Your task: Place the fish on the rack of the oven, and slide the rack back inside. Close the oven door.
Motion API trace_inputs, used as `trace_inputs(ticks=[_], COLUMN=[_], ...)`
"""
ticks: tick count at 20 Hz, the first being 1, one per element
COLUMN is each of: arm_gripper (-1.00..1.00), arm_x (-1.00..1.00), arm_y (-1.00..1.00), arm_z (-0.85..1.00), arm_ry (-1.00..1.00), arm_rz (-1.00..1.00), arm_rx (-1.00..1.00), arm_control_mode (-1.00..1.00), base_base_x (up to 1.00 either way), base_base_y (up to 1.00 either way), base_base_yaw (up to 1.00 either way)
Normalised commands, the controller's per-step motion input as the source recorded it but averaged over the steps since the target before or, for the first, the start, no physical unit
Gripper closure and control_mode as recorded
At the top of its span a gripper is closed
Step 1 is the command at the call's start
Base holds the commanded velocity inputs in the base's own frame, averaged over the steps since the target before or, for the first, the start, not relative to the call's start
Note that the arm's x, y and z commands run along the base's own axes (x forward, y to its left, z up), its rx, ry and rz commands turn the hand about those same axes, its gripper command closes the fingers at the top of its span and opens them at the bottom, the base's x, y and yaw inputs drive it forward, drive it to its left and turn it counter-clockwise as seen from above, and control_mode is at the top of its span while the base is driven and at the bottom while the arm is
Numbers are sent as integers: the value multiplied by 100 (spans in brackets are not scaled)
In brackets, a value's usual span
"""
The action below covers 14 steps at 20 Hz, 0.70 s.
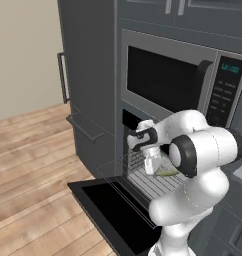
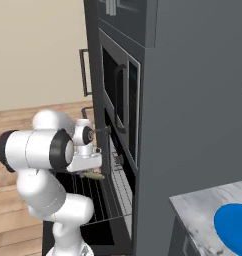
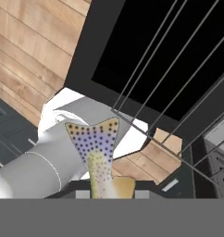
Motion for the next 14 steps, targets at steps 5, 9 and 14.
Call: trace_inputs(ticks=[5,9,14], arm_gripper=[100,100,100], arm_x=[24,15,15], arm_y=[17,23,13], arm_z=[-66,-48,-36], arm_ry=[-1,-15,-29], arm_rz=[0,0,-1], arm_rx=[4,2,0], arm_control_mode=[-100,-100,-100], base_base_x=[0,0,0], base_base_y=[0,0,0], base_base_yaw=[0,0,0])
